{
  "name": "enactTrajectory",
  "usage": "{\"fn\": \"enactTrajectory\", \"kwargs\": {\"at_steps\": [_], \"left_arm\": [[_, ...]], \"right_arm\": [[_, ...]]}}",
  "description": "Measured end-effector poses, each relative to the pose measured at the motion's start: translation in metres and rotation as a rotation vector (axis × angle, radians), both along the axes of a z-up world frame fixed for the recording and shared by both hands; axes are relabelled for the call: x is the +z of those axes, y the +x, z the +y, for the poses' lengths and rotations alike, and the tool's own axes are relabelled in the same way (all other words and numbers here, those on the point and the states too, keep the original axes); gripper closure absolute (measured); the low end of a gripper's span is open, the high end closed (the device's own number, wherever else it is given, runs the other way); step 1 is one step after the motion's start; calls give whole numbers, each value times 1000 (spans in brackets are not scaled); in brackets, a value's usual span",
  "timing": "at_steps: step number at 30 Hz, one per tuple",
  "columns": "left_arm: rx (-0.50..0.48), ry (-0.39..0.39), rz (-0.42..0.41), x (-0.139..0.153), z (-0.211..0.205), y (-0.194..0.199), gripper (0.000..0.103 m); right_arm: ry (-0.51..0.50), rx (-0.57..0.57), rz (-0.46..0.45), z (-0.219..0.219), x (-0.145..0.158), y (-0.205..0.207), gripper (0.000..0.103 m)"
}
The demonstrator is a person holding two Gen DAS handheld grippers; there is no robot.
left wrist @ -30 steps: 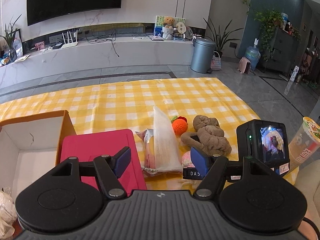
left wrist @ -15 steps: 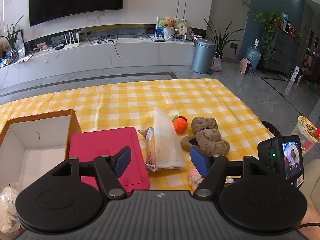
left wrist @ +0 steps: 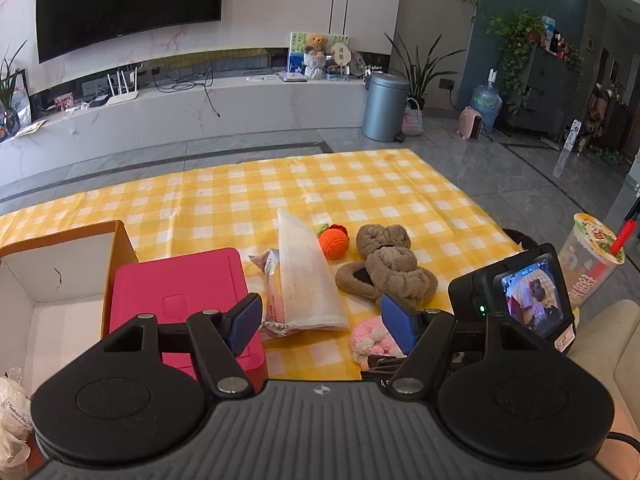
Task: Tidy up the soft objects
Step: 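Grasp the pink-white knit ball with the right tool and lift it, then grasp the yellow cloth with the left tool while the right tool holds the knit ball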
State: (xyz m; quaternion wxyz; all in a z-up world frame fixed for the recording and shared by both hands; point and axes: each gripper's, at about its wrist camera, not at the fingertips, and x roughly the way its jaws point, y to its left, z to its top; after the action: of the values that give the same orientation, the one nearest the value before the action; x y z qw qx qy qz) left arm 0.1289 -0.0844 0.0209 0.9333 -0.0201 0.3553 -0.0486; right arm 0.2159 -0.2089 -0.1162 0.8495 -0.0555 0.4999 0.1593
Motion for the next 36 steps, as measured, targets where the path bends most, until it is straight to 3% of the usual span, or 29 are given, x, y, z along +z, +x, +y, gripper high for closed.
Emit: {"fn": "enactTrajectory", "kwargs": {"at_steps": [4,11,14,19,24,29,32,36], "left_arm": [[-12,-15,-24,7,-1,-7,23],[-3,-59,-36,6,-8,-12,23],[-9,-107,-23,-1,-15,-7,23],[-85,-135,2,-21,-41,4,20],[-131,-97,42,-51,-70,18,19],[-224,-1,80,-84,-96,32,16],[-238,-24,72,-104,-106,42,15],[-235,10,116,-125,-113,60,16]], "right_arm": [[47,-35,-28,-10,14,-5,62],[104,-52,-123,-28,46,-25,63],[77,-120,-158,-48,53,-41,63],[108,-262,-140,-96,44,-42,62],[102,-345,-62,-120,19,-33,62],[68,-379,-42,-133,9,-31,60],[47,-402,-38,-138,6,-33,60],[35,-411,-31,-142,2,-34,59]]}}
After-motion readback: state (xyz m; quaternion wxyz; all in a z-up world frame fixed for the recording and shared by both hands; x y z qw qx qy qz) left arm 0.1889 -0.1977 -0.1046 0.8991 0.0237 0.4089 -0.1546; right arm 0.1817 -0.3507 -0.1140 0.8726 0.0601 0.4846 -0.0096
